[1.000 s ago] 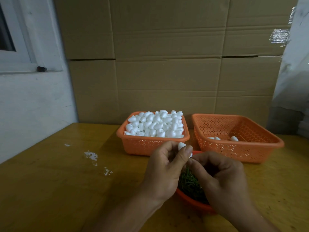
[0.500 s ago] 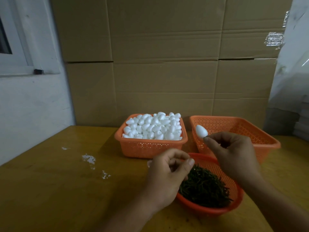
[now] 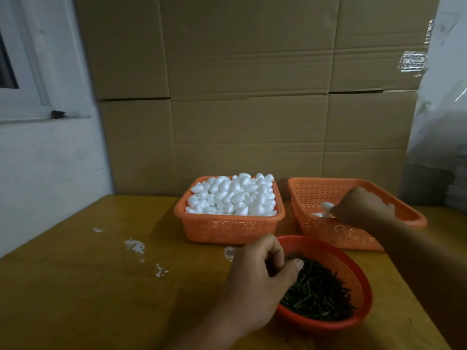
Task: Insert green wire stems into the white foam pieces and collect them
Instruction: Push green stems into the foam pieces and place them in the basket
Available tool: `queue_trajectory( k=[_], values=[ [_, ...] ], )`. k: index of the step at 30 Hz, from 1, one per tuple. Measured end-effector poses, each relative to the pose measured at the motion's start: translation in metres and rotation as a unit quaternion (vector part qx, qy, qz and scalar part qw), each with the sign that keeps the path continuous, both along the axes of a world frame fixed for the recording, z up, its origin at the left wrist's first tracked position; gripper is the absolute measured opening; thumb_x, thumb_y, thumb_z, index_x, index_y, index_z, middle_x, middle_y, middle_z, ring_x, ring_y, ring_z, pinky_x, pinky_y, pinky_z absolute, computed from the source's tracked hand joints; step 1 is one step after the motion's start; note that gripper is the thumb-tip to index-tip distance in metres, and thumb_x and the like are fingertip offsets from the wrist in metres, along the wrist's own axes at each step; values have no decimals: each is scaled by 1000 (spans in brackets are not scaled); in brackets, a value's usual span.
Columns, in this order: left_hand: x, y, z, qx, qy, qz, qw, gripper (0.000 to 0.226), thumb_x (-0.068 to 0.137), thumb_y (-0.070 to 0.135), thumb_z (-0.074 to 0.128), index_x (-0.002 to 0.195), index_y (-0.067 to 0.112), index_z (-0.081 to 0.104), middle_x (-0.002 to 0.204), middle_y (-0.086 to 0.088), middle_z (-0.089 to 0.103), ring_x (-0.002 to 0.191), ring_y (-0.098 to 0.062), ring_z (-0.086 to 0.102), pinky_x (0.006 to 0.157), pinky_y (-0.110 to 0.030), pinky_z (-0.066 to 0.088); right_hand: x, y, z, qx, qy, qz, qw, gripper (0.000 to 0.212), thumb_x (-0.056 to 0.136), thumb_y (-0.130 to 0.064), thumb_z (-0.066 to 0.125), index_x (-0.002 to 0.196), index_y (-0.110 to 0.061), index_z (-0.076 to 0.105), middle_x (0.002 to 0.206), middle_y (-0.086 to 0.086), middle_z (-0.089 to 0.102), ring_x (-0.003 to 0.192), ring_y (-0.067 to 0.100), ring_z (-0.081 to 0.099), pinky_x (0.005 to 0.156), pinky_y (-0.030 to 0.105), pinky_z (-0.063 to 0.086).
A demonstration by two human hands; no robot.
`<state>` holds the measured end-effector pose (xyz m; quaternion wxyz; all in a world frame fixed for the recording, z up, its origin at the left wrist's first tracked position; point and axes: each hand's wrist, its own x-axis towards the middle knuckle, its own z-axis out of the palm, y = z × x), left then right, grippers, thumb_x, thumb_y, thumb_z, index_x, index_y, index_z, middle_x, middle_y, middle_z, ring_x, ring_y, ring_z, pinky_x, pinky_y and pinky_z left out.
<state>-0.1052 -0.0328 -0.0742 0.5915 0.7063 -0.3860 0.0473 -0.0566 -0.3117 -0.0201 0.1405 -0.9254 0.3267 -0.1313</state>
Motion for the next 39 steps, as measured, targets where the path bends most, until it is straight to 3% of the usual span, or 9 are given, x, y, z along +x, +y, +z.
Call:
queue_trajectory(
  k=[5, 9, 13, 17, 20, 22, 26, 31, 39],
  values=[
    [-1, 0, 1, 13, -20, 5, 1000, 22, 88, 34, 69, 77, 35, 51, 61, 15, 51, 57, -3, 46, 56, -19, 39, 7, -6, -1, 19, 41, -19, 999, 44, 83, -60, 67, 83, -16, 65, 83, 4, 65, 109, 33, 60, 112, 64, 24],
    [0, 1, 0, 26, -26, 12, 999, 38, 90, 27, 68, 64, 29, 41, 56, 11, 38, 53, -5, 37, 54, -27, 37, 3, -4, 0, 26, 26, -20, 999, 18, 88, -37, 62, 87, -18, 64, 94, 7, 66, 108, 33, 59, 111, 65, 24],
    [1, 1, 3, 7, -25, 19, 999, 45, 89, 35, 65, 58, 21, 36, 52, 12, 34, 52, -5, 35, 54, -27, 36, -13, 6, 4, 13, -53, -8, 998, 23, 90, -26, 59, 72, -14, 67, 68, 4, 66, 78, 25, 62, 108, 59, 33],
    [5, 4, 4, 10, -54, 52, 997, 40, 90, 43, 64, 65, 16, 47, 55, 9, 43, 53, -6, 43, 54, -21, 36, -48, 32, 4, 27, -155, 90, 983, 30, 94, -23, 61, 68, -12, 71, 58, 2, 67, 51, 19, 58, 71, 40, 49],
    [11, 6, 6, 43, -87, 98, 990, 22, 93, 25, 68, 77, 28, 54, 71, 10, 59, 64, -3, 55, 57, -16, 42, -84, 63, 2, 76, -202, 188, 958, 21, 95, -23, 61, 77, -31, 70, 61, -3, 70, 41, 10, 59, 39, 19, 41],
    [16, 7, 8, 65, -88, 126, 986, 22, 94, 19, 68, 86, 35, 55, 78, 14, 61, 74, 0, 59, 62, -14, 45, -103, 82, -1, 84, -216, 227, 946, 19, 92, -27, 61, 79, -41, 64, 62, -11, 71, 45, 5, 62, 41, 16, 42],
    [34, 10, 15, 101, -74, 177, 976, 20, 94, 13, 67, 96, 31, 58, 78, 13, 60, 75, 3, 59, 63, -14, 46, -114, 98, -16, 41, -217, 227, 949, 10, 89, -31, 66, 92, -36, 74, 59, -12, 68, 53, 1, 63, 71, 32, 55],
    [78, 12, 36, 182, -70, 250, 948, 21, 93, 14, 66, 113, 19, 62, 85, 11, 64, 80, -5, 59, 65, -18, 39, -115, 99, -23, 41, -193, 235, 952, 9, 90, -32, 68, 95, -34, 75, 65, -13, 69, 53, 5, 63, 57, 41, 57],
    [136, 2, 84, 466, -90, 232, 849, 38, 83, 52, 70, 105, 22, 72, 108, 8, 57, 111, -17, 55, 99, -40, 45, -115, 94, -26, 51, -231, 230, 944, 10, 89, -28, 68, 86, -34, 75, 58, -12, 67, 49, 6, 62, 55, 45, 56]
  ],
)
